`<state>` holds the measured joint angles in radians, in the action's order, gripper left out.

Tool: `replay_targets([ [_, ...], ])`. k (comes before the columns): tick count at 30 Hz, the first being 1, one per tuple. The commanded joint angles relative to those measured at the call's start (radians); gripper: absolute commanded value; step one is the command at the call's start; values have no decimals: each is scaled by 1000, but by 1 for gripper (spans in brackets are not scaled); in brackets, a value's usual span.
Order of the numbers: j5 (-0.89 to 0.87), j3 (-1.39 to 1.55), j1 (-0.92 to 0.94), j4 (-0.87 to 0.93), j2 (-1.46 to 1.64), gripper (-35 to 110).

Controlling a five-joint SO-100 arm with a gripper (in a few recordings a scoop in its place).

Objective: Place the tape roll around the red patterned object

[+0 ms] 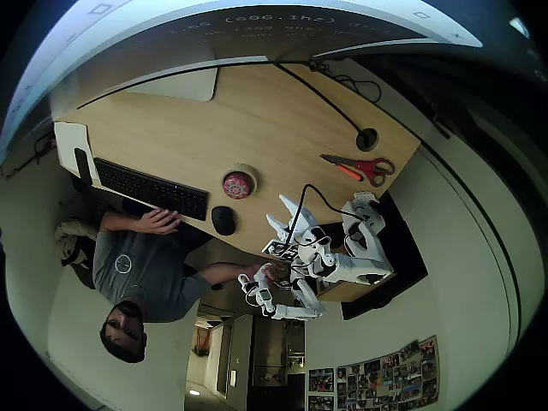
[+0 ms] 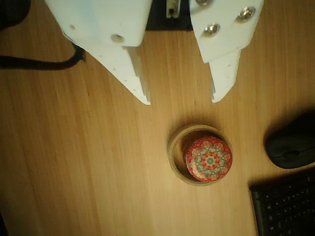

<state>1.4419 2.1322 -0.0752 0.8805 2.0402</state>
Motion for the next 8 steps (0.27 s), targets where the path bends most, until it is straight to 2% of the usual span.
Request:
replay_targets([
  [1, 20, -3, -5, 8, 43, 32],
  [8, 20, 0, -5, 3, 35, 32],
])
